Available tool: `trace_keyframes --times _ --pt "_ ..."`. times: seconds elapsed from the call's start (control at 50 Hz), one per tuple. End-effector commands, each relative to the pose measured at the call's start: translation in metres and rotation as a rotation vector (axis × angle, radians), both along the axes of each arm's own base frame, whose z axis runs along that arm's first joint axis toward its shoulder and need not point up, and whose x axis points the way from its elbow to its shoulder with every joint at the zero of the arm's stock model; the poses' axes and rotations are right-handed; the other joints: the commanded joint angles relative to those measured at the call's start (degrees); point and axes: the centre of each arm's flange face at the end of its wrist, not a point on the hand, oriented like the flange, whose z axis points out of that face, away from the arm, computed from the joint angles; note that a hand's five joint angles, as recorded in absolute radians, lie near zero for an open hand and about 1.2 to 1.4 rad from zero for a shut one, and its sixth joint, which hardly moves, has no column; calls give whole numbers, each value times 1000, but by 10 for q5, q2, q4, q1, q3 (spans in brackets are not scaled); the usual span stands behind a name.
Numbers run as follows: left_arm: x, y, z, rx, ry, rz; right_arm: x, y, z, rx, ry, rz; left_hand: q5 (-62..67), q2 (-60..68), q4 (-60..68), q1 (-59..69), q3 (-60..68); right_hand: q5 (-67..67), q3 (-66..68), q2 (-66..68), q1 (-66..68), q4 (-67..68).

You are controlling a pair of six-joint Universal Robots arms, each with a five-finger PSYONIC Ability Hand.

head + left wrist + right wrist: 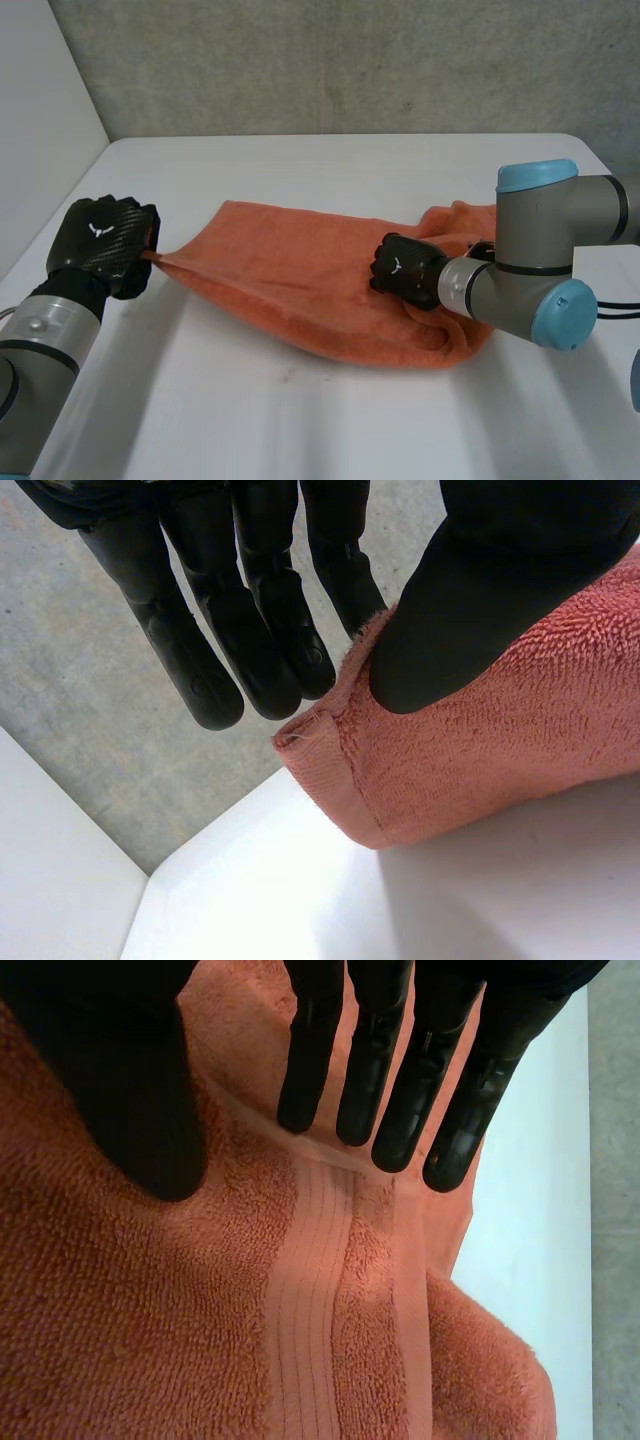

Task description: Fold the laundry

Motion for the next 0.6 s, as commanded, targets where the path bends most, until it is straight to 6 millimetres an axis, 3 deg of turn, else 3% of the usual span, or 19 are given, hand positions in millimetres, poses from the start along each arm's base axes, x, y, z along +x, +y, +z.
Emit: trace_keyframes --times 0.02,0.14,0.38,0.48,0.5,0.54,0.58,0.6 --pt "2 -2 0 0 0 9 -14 -17 0 -15 29 -86 141 113 115 155 117 202 190 188 245 191" --pt "3 -3 1 -3 1 12 -23 -25 4 -13 37 -125 141 113 115 155 117 398 387 384 441 387" --pt "3 -3 2 -5 4 13 -27 -29 16 -50 37 -175 141 113 115 155 117 399 387 384 442 387" --pt "8 -8 10 -33 11 36 -41 -42 85 -155 -107 -400 141 113 115 155 117 399 387 384 442 387" --pt "13 -11 18 -57 16 54 -53 -44 112 -179 -193 -470 141 113 115 155 117 399 387 384 442 387" --pt "18 -14 29 -97 22 74 -59 -44 124 -186 -233 -503 141 113 115 155 117 399 387 384 442 387" --pt "21 -16 40 -137 30 89 -86 -40 161 -202 -346 -610 141 113 115 155 117 399 387 384 442 387" --pt "24 -17 52 -176 44 101 -86 -40 161 -202 -347 -611 141 113 115 155 117 399 387 384 442 387"
